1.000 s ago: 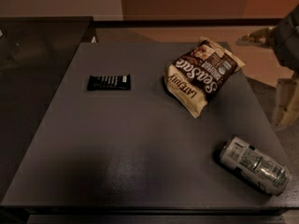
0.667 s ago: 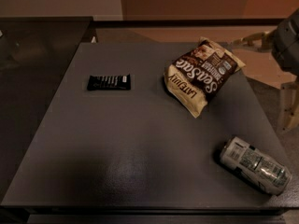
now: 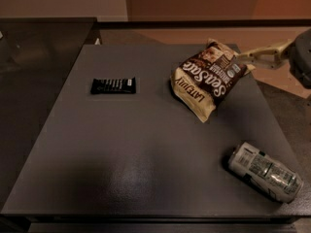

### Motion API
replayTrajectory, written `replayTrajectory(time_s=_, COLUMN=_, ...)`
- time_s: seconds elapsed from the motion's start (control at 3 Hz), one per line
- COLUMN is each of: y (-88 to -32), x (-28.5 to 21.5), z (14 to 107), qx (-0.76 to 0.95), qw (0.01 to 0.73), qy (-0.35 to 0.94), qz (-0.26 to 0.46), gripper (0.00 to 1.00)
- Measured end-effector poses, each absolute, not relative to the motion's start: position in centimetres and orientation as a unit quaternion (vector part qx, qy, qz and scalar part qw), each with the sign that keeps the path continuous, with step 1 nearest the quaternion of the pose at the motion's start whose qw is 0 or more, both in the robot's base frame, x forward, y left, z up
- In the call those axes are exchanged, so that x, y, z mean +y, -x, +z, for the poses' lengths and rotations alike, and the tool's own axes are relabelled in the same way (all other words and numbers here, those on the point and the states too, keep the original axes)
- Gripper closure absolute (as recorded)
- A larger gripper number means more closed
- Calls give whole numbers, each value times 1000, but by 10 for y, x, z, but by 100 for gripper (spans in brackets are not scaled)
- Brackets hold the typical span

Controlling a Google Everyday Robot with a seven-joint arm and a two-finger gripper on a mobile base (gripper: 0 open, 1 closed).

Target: Place 7up can upright

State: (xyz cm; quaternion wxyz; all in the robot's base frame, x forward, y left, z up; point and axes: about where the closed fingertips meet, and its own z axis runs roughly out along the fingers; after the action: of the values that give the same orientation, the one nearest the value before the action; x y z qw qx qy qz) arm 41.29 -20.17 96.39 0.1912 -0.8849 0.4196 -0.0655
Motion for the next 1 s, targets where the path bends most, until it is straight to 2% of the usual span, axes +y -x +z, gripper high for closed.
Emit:
replayTrajectory(time_s=0.67, y=-405, x=-211, z=953, qx=316, qw=179, qy=926, qz=-98, gripper=0)
replayTrajectory(time_s=1.0, y=-405, x=-211, z=953, qx=316, qw=179, qy=926, qz=-98, gripper=0)
